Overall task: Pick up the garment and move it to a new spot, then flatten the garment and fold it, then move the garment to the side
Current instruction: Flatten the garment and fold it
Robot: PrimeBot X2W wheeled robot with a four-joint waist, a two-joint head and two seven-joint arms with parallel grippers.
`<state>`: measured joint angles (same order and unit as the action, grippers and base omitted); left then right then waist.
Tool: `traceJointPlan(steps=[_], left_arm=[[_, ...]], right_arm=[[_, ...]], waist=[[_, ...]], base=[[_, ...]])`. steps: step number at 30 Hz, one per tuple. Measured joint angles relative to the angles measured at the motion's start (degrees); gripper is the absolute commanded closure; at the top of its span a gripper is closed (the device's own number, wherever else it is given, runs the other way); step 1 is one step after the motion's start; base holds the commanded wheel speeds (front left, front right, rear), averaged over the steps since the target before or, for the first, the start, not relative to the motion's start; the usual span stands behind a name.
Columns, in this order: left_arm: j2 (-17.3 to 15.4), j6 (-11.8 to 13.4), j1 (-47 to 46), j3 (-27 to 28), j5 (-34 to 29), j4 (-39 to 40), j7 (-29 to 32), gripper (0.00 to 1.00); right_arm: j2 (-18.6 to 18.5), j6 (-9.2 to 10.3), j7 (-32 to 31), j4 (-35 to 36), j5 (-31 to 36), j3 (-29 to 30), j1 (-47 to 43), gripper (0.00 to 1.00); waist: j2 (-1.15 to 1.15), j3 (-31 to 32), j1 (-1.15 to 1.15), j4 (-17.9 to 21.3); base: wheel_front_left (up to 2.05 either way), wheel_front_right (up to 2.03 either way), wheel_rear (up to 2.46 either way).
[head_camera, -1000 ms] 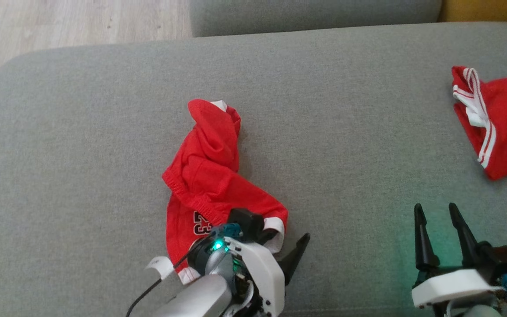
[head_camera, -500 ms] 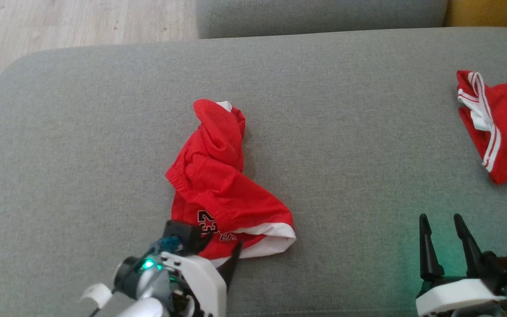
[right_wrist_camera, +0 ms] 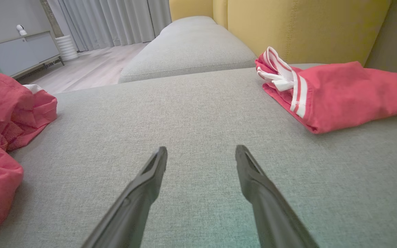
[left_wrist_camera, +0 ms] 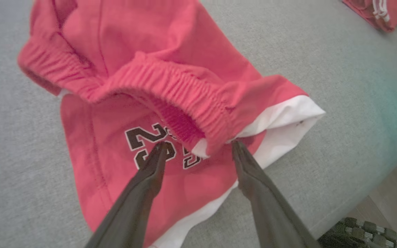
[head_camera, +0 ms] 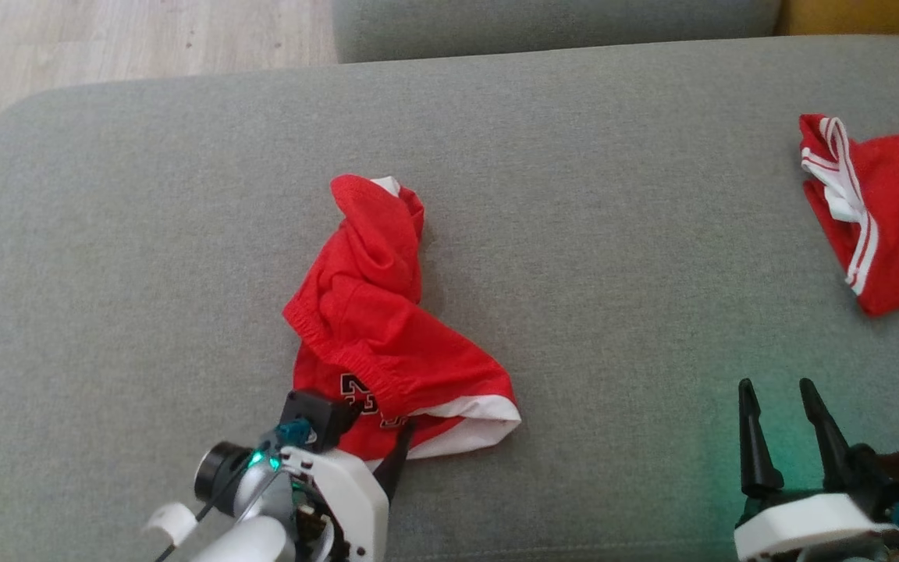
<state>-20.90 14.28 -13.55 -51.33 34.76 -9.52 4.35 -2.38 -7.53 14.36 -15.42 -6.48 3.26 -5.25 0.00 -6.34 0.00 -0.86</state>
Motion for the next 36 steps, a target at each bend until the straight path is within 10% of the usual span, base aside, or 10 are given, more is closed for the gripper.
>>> traceJointPlan(steps=[15,17,20,36], left_arm=[[2.20,-4.68,-5.97,-2.98,-2.56,-7.32,-2.85,0.00],[2.65,-5.82,-6.78,-3.56,-2.94,-8.82,-3.00,0.56],[3.45,-7.25,-7.23,-3.83,-2.94,-10.55,-3.27,1.00],[2.96,-12.78,-30.94,0.21,-1.64,-8.21,7.50,1.00]], right_arm=[[0.00,0.00,0.01,-0.15,-0.02,0.14,0.18,0.00],[0.00,0.00,0.00,-0.21,-0.03,0.16,0.31,0.00],[0.00,0.00,0.01,-0.45,-0.21,0.16,0.64,0.00],[0.00,0.00,0.00,-1.53,-2.63,-1.49,2.33,0.00]], waist=[[0.00,-0.91,0.00,0.63],[0.00,-0.94,0.00,0.81],[0.00,-0.93,0.00,1.13],[0.00,-0.65,0.00,4.50]], base=[[0.00,0.00,0.00],[0.00,0.00,0.00],[0.00,0.00,0.00],[0.00,0.00,0.00]])
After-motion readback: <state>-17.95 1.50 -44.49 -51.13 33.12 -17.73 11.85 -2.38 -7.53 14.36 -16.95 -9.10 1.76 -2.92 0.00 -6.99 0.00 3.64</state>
